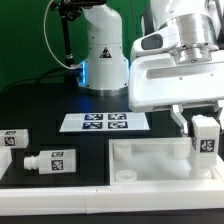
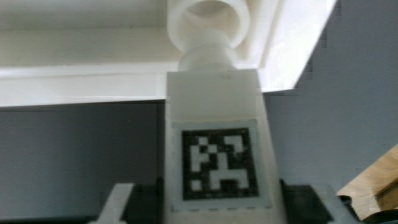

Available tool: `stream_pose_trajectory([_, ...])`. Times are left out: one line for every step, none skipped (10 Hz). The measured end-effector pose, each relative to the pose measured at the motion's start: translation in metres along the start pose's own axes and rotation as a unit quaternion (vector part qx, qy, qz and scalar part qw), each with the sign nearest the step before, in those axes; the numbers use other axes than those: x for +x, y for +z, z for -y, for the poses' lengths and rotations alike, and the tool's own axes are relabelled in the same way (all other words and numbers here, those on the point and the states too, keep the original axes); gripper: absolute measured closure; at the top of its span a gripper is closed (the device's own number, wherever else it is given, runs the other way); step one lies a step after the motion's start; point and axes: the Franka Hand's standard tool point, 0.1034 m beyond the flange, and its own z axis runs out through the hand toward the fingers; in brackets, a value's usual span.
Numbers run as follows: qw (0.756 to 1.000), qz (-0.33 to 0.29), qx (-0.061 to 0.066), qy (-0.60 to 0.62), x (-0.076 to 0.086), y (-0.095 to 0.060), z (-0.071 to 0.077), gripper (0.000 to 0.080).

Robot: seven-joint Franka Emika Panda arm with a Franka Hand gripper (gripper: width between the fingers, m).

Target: Assemble one leg

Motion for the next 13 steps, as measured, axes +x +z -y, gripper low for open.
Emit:
stream_pose_trajectory([1.0, 0.0, 0.001, -0.001, -0.001, 0.0, 0.003, 0.0514])
stream_pose_trajectory([1.0, 0.0, 0.001, -0.001, -0.001, -0.001, 0.003, 0.0514])
stream_pose_trajectory([1.0, 0.001, 0.002, -0.002, -0.002, -0.002, 0.003, 0.0514])
stream_pose_trajectory([1.0, 0.003, 0.003, -0.004, -0.005, -0.004, 0.007, 0.0514])
stream_pose_trajectory([1.0, 0.004, 0.004, -0.006, -0.007, -0.005, 0.009, 0.0514])
stream_pose_trajectory([1.0, 0.004, 0.004, -0.006, -0.008, -0.005, 0.009, 0.0514])
stream_pose_trajectory([1.0, 0.003, 0.004, -0.007, -0.009, -0.006, 0.009, 0.0514])
stream_pose_trajectory([1.0, 0.003, 0.004, -0.007, -0.009, -0.006, 0.008, 0.0514])
stream_pose_trajectory([1.0, 0.003, 0.002, -0.008, -0.009, -0.006, 0.005, 0.0514])
stream_pose_trajectory([1.0, 0.004, 0.001, -0.008, -0.009, -0.006, 0.003, 0.0514])
stream_pose_trajectory([1.0, 0.008, 0.001, -0.008, -0.011, -0.005, 0.002, 0.0514])
stream_pose_trajectory([1.0, 0.011, 0.0, -0.008, -0.014, -0.003, 0.002, 0.0514])
stream_pose_trajectory([1.0, 0.014, -0.001, -0.008, -0.018, 0.0, 0.001, 0.0514])
